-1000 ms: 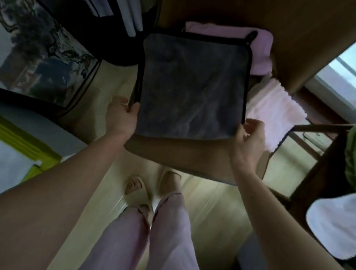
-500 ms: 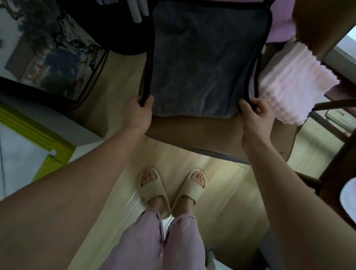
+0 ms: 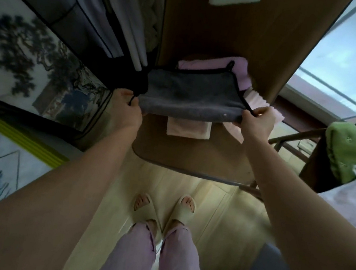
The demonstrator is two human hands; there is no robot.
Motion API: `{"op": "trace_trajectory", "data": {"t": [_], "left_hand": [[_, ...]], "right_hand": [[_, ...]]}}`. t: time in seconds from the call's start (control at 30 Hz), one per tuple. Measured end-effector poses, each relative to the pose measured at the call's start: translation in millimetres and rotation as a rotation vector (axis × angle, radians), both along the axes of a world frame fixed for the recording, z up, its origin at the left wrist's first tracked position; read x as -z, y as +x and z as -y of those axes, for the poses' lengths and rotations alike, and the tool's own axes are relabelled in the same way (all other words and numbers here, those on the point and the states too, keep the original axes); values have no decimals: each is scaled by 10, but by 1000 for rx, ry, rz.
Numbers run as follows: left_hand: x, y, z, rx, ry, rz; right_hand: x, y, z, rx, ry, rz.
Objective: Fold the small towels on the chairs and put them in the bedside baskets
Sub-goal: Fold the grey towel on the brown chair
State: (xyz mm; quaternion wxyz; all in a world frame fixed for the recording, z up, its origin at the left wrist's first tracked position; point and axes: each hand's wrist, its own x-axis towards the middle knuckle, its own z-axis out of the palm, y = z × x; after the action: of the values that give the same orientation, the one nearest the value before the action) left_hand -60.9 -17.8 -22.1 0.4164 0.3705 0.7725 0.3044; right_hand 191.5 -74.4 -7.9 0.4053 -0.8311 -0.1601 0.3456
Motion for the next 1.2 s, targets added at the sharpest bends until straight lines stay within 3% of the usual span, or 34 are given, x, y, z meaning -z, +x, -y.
{"op": "trace_trajectory", "data": {"t": [0.3,0.4,0.53,0.63,0.77,1.0,1.2], "left_hand": [[-1206,225,-281,-70,172,91],[-1384,238,-353,-119,161,133],[-1469,277,-290,-228,50,158],[-1566,292,-299,-255,26,203],[-1700,293,-307,-213,135,162],[-1734,307,-227,-215,300,341],[-1347,266,71,-189,282,328]], "right_hand": [[-1109,134,-310,82,218,-100],[-1340,186,-325,-9,194,-4],[-1485,157,-179,-44,205,62],[-1542,154,-174,-31,194,-1],[-1650,190,-292,17,250,-91],[-1725,166,-314,162,446,-303],[-1298,84,-1,238,465,-376]]}}
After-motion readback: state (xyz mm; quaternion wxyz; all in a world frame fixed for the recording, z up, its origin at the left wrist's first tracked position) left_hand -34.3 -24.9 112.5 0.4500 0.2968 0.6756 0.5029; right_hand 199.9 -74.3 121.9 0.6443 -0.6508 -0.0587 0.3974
